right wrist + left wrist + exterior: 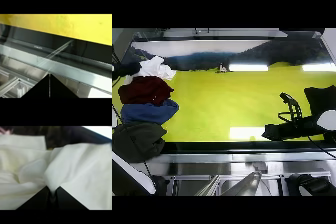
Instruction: Fold the shirts.
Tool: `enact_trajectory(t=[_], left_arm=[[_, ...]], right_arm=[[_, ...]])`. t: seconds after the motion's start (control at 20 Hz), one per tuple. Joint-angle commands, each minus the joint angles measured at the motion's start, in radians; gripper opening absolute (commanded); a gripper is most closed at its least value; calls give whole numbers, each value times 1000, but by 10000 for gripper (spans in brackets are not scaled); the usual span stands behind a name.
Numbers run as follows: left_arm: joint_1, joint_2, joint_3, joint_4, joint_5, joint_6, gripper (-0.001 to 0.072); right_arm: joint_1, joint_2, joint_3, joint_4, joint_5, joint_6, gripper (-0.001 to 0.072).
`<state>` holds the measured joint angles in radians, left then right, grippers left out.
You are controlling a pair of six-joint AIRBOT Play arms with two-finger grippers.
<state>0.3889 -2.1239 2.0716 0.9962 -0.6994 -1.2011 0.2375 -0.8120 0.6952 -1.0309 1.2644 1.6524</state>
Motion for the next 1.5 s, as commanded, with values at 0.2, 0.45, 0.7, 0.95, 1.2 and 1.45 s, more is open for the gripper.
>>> enact_trajectory(t=[0.2,0.45,0.7,0.95,1.2,1.45], left_arm=[[-100,362,-36,-459,-243,146,31],[-321,552,-27,-516,-512,85,30],[-549,571,-121,-313,-597,-84,30],[-654,571,-305,-221,-564,-91,315],[-602,571,-324,-187,-737,-114,316],[-552,607,-501,-108,-932,-169,316]], right_arm=[[0,0,-1,0,0,0,18],[0,0,-1,0,0,0,18],[0,0,-1,0,0,0,18],[0,0,-1,0,-7,0,18],[0,0,-1,5,-2,1,18],[-2,0,-1,22,-17,-67,20]])
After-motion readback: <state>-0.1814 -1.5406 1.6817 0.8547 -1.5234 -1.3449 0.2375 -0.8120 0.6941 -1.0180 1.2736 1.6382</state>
